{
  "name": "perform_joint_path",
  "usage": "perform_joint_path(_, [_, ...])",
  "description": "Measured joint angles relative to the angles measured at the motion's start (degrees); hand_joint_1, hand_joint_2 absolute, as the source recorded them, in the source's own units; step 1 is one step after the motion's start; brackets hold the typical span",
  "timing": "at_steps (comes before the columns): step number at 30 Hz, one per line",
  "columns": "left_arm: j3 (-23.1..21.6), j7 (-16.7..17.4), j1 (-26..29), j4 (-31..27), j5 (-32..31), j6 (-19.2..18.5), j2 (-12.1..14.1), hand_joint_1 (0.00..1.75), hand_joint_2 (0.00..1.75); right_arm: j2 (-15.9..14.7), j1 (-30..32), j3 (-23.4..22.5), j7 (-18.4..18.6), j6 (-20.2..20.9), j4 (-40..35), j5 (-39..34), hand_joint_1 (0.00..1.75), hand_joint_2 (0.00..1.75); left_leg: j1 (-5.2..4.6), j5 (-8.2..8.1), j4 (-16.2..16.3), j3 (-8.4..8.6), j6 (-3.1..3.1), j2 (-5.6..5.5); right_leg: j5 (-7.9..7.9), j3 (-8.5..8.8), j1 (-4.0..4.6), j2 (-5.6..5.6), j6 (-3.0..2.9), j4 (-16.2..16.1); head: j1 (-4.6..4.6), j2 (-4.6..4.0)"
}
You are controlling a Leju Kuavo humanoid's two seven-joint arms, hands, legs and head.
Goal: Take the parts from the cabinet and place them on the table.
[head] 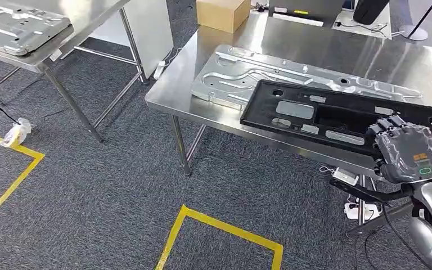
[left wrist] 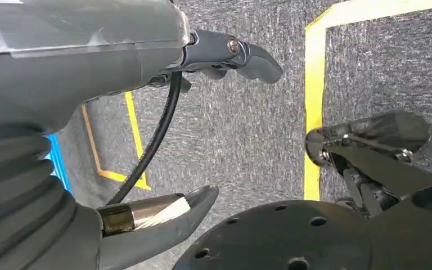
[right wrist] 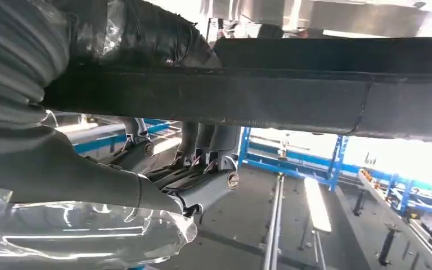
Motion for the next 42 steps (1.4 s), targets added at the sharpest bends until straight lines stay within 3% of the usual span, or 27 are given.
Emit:
perform_joint_path(3, [-0.2,-0.1,0.0,0.0,0.2,-0.1,0.0,0.0,1.75,0.0,0.0,0.3,0.0,0.0,0.0,0.0,1.75,1.75,-0.01,-0.03,0.1,-0.05,0.02,0.0,0.03,0.02,-0.02,0.0,0.05,0.0,0.0,0.0])
perform_joint_path(4, [-0.2,-0.1,0.0,0.0,0.4,-0.1,0.0,0.0,1.75,0.1,0.0,0.4,0.0,0.0,0.0,0.0,1.75,1.75,-0.21,-0.37,0.7,-0.53,0.37,-0.01,0.29,0.06,-0.64,-0.02,0.32,-0.3,0.0,0.0])
perform_joint_path(7, [-0.6,-0.1,0.0,0.0,0.6,-0.1,0.0,0.0,1.75,0.4,-0.3,0.8,-0.1,0.0,0.2,-0.1,1.75,1.75,-0.25,-0.42,0.3,-0.52,1.16,0.01,0.47,0.25,-0.49,-0.11,0.74,-0.8,-0.04,0.0])
perform_joint_path(8, [-0.7,-0.2,-0.1,0.0,0.6,-0.1,0.0,0.0,1.75,0.4,-0.4,0.9,-0.1,0.0,0.2,-0.1,1.75,1.75,-0.09,0.19,-1.2,0.29,1.59,0.02,0.63,0.75,0.04,-0.14,1.05,-1.4,-0.02,0.0])
perform_joint_path(9, [-0.7,-0.2,-0.1,0.0,0.7,-0.1,-0.1,0.0,1.75,0.5,-0.4,1.0,-0.1,-0.1,0.3,-0.1,1.75,1.75,0.42,1.02,-2.5,1.34,1.51,0.19,0.3,0.73,-0.31,-0.06,0.9,-0.6,0.07,0.0])
perform_joint_path(10, [-0.8,-0.3,-0.1,0.0,0.8,-0.2,-0.2,0.0,1.75,0.5,-0.7,1.2,0.0,-0.1,0.3,-0.1,1.75,1.75,0.65,1.32,-3.2,1.8,2.0,0.29,-1.5,-0.46,-0.35,0.13,0.88,1.8,0.2,0.0])
perform_joint_path(12, [-1.0,-0.4,-0.1,0.0,1.1,-0.2,-0.3,0.0,1.75,0.7,-0.8,1.4,0.0,-0.1,0.5,-0.1,1.75,1.75,0.68,1.35,-3.3,1.88,1.91,0.33,-5.3,-4.5,-0.43,0.41,1.14,9.9,0.2,0.0])
perform_joint_path(13, [-1.0,-0.5,-0.1,0.0,1.2,-0.2,-0.4,0.0,1.75,0.9,-0.8,1.7,0.0,-0.1,0.7,-0.1,1.75,1.75,0.68,1.2,-3.2,1.89,1.8,0.32,-6.58,-6.72,-0.63,0.41,1.41,13.9,0.17,0.0])
perform_joint_path(14, [-1.0,-0.6,-0.1,0.1,1.2,-0.2,-0.4,0.0,1.75,1.0,-0.7,1.8,0.0,-0.1,0.9,-0.1,1.75,1.75,0.74,1.05,-3.0,1.89,1.64,0.3,-6.6,-7.95,-0.82,0.41,1.59,15.6,0.15,0.0])
perform_joint_path(15, [-1.1,-0.7,-0.1,0.1,1.2,-0.2,-0.4,0.0,1.75,1.1,-0.6,1.9,0.0,-0.1,0.9,-0.1,1.75,1.75,0.9,0.76,-2.8,1.99,1.39,0.27,-5.1,-7.91,-1.08,0.39,1.89,14.7,0.15,0.0])
perform_joint_path(16, [-1.1,-0.7,-0.1,0.1,1.2,-0.2,-0.5,0.0,1.75,1.3,-0.6,1.9,0.0,-0.1,1.0,-0.1,1.75,1.75,1.18,0.34,-2.4,2.15,1.0,0.23,-2.61,-6.57,-1.33,0.34,2.24,11.5,0.15,0.0])
perform_joint_path(18, [-1.3,-0.7,-0.1,0.2,1.3,-0.2,-0.6,0.0,1.75,1.4,-0.7,2.1,0.0,-0.1,1.0,0.0,1.75,1.75,1.82,-1.06,-1.0,2.4,-0.23,0.18,2.51,-2.02,-2.1,-0.27,3.19,1.5,0.2,0.0])
perform_joint_path(19, [-1.4,-0.7,0.0,0.4,1.3,-0.2,-0.4,0.0,1.75,1.8,-0.8,2.2,0.0,0.0,1.2,0.0,1.75,1.75,1.58,-1.6,-0.6,2.06,-1.0,0.07,0.61,-1.83,-1.62,-0.3,3.31,1.8,0.35,0.0])
perform_joint_path(20, [-1.6,-0.7,-0.2,0.7,1.3,-0.2,-0.3,0.0,1.75,1.9,-0.9,2.3,0.0,0.0,1.3,0.0,1.75,1.75,1.34,-2.05,0.3,1.93,-1.47,0.06,0.68,-1.92,-1.25,0.36,1.8,1.5,0.35,0.0])
perform_joint_path(21, [-1.6,-0.8,-0.3,0.7,1.3,-0.2,-0.5,0.0,1.75,2.1,-0.6,2.6,0.0,0.1,1.4,0.0,1.75,1.75,1.25,-2.1,0.1,2.02,-1.63,0.07,0.28,-2.12,-1.35,0.37,0.86,1.8,0.11,0.0])
perform_joint_path(24, [-2.0,-0.8,-0.6,0.7,1.5,-0.2,-0.6,0.0,1.75,2.4,-0.7,2.7,-0.2,0.1,1.4,0.0,1.75,1.75,1.77,-2.8,-0.1,2.46,-2.21,0.02,-0.28,-1.9,-1.17,0.84,-0.78,2.1,0.0,0.0])
perform_joint_path(25, [-2.1,-0.8,-0.6,0.8,1.6,-0.2,-0.6,0.0,1.75,2.4,-0.7,2.7,0.0,0.0,1.4,0.0,1.75,1.75,1.79,-3.82,1.9,1.85,-1.99,-0.72,-0.55,-1.6,-1.06,0.86,-1.22,2.1,0.04,0.0])
perform_joint_path(26, [-2.2,-0.9,-0.6,0.8,1.7,-0.2,-0.7,0.0,1.75,2.4,-0.7,2.7,0.0,0.0,1.4,0.0,1.75,1.75,1.68,-5.65,5.6,-0.14,-1.82,-1.01,-0.75,-1.39,-0.91,0.9,-1.54,2.1,-0.02,0.0])
perform_joint_path(28, [-2.4,-0.9,-0.5,1.0,1.8,-0.2,-0.7,0.0,1.75,2.7,-0.6,2.7,0.0,0.0,1.4,0.3,1.75,1.75,1.21,-9.53,15.9,-6.24,-1.5,-1.22,-1.2,-1.04,-0.28,1.07,-2.2,2.1,-0.04,0.0])
perform_joint_path(30, [-2.5,-0.9,-0.5,1.0,1.9,-0.2,-0.7,0.0,1.75,3.1,-0.5,2.9,-0.2,0.0,1.4,0.3,1.75,1.75,0.73,-9.55,20.7,-10.24,-0.69,-1.38,-1.62,-0.6,0.51,1.44,-2.67,2.1,-0.04,0.0])
perform_joint_path(31, [-2.5,-0.9,-0.4,1.0,2.0,-0.2,-0.7,0.0,1.75,3.3,-0.5,3.0,-0.2,0.0,1.4,0.4,1.75,1.75,0.3,-7.38,19.3,-10.39,0.09,-1.5,-1.9,-0.18,0.91,1.72,-2.83,2.1,-0.04,0.0])
perform_joint_path(32, [-2.6,-0.9,-0.3,1.0,2.0,-0.2,-0.7,0.0,1.75,3.4,-0.5,3.0,-0.1,-0.1,1.4,0.4,1.75,1.75,-0.32,-4.13,15.4,-9.26,1.12,-1.66,-2.24,0.32,1.31,1.95,-3.01,2.1,-0.04,0.0])
perform_joint_path(34, [-2.8,-1.0,-0.1,1.3,2.2,-0.2,-0.7,0.0,1.75,3.7,-0.7,3.0,0.0,-0.1,1.4,0.4,1.75,1.75,-1.99,2.15,4.9,-5.5,4.22,-2.48,-2.81,1.28,1.72,2.27,-3.3,1.8,-0.02,0.0])
perform_joint_path(35, [-2.9,-1.0,-0.1,1.8,2.2,-0.2,0.0,0.0,1.75,4.3,-0.7,3.0,0.0,-0.1,1.6,0.5,1.75,1.75,-2.17,1.32,3.8,-4.55,5.93,-2.76,-3.0,1.49,1.85,2.3,-3.15,1.5,0.48,0.0])
perform_joint_path(37, [-2.9,-1.1,-0.2,1.9,2.3,-0.1,-0.3,0.0,1.75,4.9,-1.0,3.2,0.0,-0.1,1.9,0.4,1.75,1.75,-2.82,1.62,1.7,-3.83,5.94,-2.72,-2.83,1.77,1.09,2.58,-2.42,0.6,0.2,0.0])
perform_joint_path(40, [-3.1,-1.2,-0.3,1.9,2.4,-0.1,-0.4,0.0,1.75,5.0,-1.1,3.5,0.0,0.0,2.1,0.3,1.75,1.75,-2.65,1.73,-0.7,-2.09,6.32,-2.65,-1.1,2.51,1.1,2.43,-1.7,1.4,0.18,0.0])
perform_joint_path(42, [-3.5,-1.2,-0.2,1.9,2.6,-0.2,-0.6,0.0,1.75,5.2,-1.6,3.5,0.1,0.0,2.1,0.2,1.75,1.75,-2.03,2.27,-2.8,0.6,5.48,-2.43,-2.57,2.44,1.14,1.41,-1.15,2.8,0.48,0.0])
